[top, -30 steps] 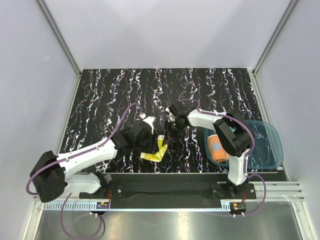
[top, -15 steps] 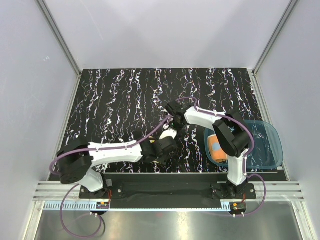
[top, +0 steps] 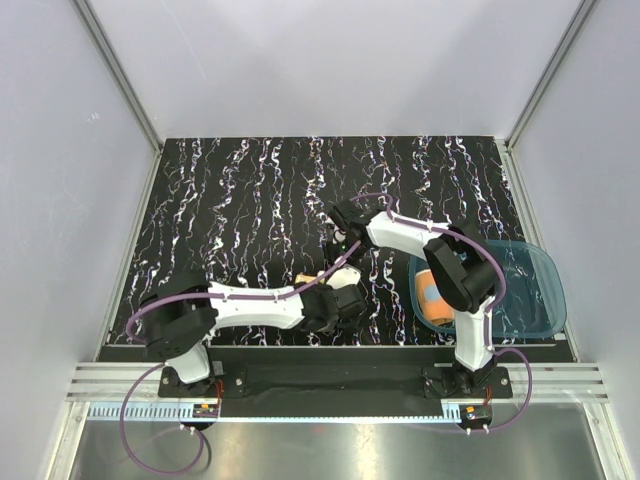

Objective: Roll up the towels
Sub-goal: Roll the towel

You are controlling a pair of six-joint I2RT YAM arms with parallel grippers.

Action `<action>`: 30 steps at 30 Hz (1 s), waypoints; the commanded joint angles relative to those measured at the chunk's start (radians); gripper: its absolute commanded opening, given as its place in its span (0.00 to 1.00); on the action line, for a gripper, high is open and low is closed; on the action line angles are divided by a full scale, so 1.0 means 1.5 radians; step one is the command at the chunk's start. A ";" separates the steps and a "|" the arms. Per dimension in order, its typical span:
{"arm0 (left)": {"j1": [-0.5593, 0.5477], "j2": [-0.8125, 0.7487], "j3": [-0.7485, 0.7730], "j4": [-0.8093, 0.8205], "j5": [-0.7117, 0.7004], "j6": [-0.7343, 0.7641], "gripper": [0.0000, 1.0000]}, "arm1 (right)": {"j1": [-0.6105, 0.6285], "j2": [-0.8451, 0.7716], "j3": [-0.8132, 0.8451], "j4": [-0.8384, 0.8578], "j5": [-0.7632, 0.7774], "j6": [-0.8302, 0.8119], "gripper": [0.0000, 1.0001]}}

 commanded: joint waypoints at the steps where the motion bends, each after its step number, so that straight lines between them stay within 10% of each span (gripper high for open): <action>1: -0.005 0.009 -0.008 -0.014 -0.019 -0.026 0.06 | 0.004 0.013 0.031 -0.015 0.008 -0.023 0.48; 12: 0.018 -0.117 -0.111 0.049 0.046 -0.041 0.00 | -0.112 -0.096 0.009 0.073 -0.073 -0.016 0.82; 30: 0.222 -0.313 -0.348 0.249 0.272 -0.138 0.00 | -0.032 -0.131 -0.278 0.451 -0.212 0.106 0.75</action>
